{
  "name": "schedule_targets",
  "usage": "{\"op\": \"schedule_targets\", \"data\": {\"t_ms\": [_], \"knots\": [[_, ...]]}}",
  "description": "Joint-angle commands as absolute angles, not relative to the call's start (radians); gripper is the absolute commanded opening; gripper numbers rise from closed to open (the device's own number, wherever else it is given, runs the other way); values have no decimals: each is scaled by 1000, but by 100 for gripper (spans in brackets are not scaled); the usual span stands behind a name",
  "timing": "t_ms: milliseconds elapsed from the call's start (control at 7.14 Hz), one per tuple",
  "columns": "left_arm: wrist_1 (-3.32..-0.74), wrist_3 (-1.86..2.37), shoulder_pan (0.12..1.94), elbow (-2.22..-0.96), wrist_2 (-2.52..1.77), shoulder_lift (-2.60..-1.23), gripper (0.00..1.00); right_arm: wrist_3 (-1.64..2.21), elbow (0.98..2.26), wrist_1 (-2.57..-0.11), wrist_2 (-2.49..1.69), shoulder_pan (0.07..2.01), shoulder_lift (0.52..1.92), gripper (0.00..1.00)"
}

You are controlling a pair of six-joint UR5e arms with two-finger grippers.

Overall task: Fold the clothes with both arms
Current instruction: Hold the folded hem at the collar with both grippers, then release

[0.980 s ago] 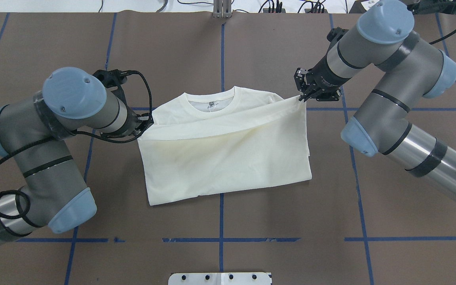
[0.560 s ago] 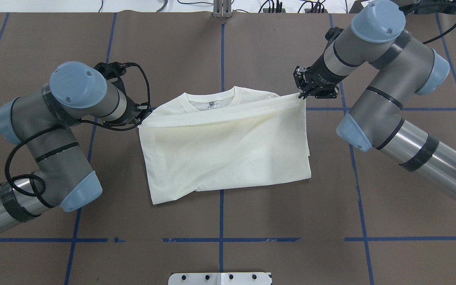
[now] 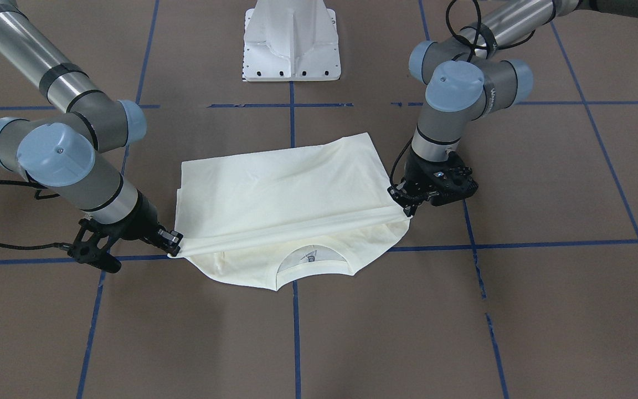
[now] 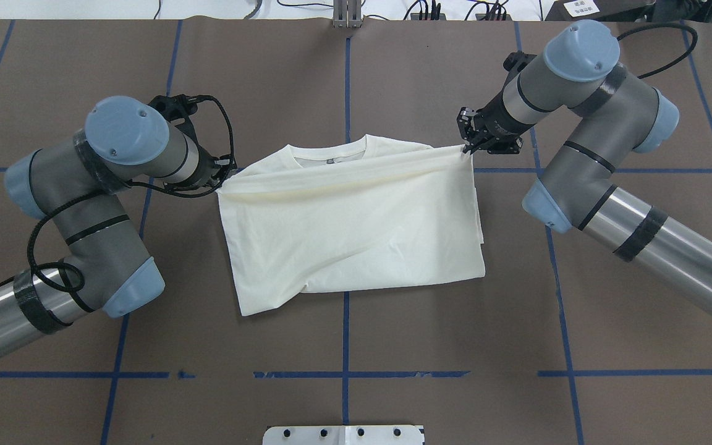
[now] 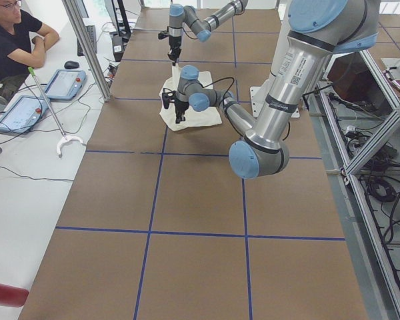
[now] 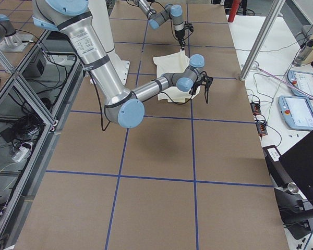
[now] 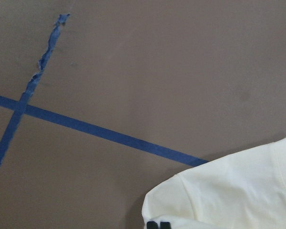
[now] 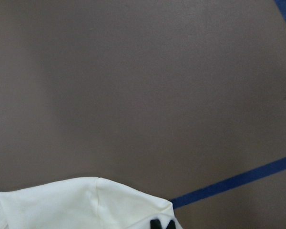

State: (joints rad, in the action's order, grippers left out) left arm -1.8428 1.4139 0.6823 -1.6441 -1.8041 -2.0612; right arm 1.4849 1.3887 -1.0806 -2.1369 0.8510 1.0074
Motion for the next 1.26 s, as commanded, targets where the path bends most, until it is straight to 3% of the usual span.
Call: {"op": "schedule_targets", "data": {"t_ms": [0,1120], "knots": [[-1845,1414,683,-1643,-1805,-2071,0,1488,1384,-1080,-2135,845,986,0],[-1845,1393,703,-1589,-1804,-2112,0,1486,1364,-1077,-2120,838,983,0]]}}
